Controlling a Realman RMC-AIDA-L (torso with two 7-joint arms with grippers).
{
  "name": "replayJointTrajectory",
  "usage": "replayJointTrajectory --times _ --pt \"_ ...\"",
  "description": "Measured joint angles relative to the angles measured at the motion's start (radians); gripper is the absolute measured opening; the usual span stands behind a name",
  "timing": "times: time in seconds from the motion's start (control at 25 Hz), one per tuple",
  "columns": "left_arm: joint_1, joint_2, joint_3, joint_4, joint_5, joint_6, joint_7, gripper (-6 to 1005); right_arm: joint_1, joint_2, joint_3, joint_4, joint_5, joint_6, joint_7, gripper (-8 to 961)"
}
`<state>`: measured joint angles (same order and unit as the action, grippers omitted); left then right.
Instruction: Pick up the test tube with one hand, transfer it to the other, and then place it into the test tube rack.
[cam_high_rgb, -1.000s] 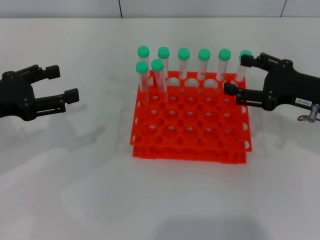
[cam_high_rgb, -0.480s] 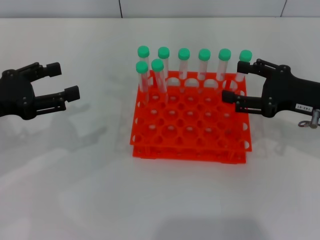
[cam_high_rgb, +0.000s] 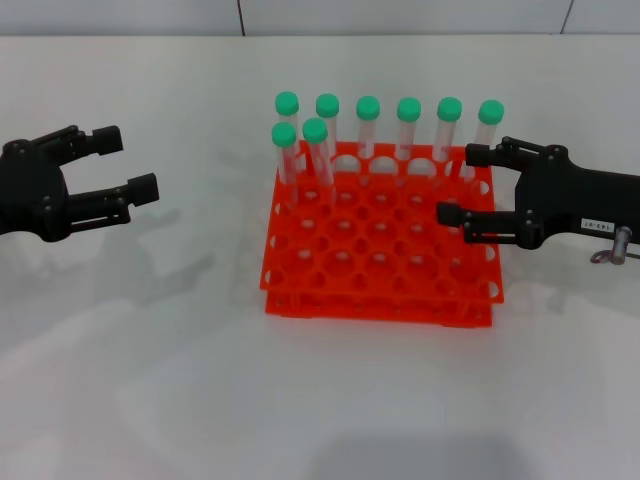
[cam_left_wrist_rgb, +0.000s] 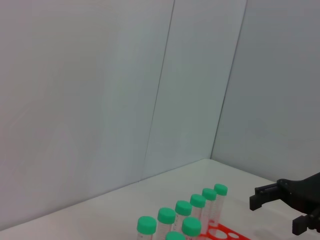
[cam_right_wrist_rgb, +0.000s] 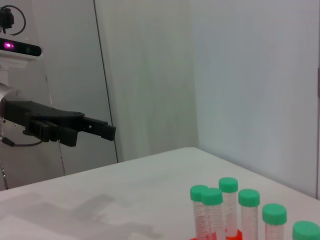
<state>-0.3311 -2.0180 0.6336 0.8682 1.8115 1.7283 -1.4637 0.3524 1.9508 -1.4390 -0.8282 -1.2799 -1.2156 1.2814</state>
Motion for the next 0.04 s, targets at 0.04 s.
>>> replayJointTrajectory --times 0.04 --pt "0.0 0.0 0.0 0.0 0.0 0.0 0.0 872 -0.001 0.005 0.009 -0.002 -0.007 -0.004 0.0 872"
